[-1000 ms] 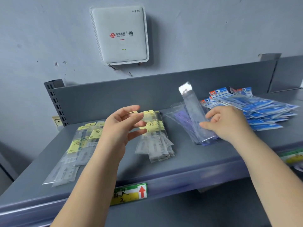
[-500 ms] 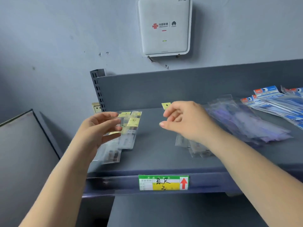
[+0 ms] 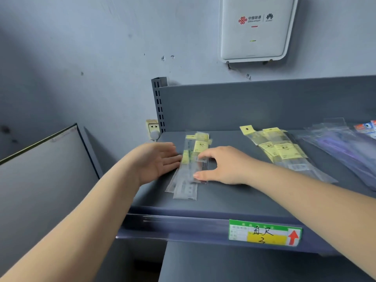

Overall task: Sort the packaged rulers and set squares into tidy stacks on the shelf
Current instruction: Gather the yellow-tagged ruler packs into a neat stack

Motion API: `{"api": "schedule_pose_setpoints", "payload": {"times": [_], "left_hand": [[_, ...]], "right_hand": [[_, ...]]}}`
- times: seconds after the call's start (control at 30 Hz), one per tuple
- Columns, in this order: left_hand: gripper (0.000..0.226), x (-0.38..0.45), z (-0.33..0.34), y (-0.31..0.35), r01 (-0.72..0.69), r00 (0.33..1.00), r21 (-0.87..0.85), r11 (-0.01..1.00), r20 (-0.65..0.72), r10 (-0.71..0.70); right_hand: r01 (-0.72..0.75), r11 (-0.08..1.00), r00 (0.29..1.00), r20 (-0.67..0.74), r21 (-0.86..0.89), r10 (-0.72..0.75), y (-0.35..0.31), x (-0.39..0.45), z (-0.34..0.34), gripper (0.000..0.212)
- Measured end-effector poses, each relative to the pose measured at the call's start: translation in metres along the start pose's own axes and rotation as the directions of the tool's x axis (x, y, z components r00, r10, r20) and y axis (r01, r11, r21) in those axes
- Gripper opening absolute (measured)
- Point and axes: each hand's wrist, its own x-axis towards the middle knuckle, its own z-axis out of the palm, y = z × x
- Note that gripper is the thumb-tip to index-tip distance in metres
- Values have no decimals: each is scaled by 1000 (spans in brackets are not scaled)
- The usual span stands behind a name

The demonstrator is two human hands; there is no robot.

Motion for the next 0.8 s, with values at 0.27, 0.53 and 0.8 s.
{"api": "schedule_pose_setpoints", "payload": {"times": [0.27, 0.53, 0.8], "left_hand": [[13, 6, -3, 8, 94, 994, 67, 993, 55, -98], [16, 7, 0, 18, 232, 960, 74, 970, 144, -240], [17, 3, 28, 7, 38, 992, 373, 927, 97, -80]], "right_hand": [[33, 999, 999, -17, 21, -33, 2, -4, 2, 64], [58, 995, 998, -35, 84, -56, 5, -8, 4, 61], [73, 953, 990, -138, 294, -34, 6, -12, 7, 60]]}}
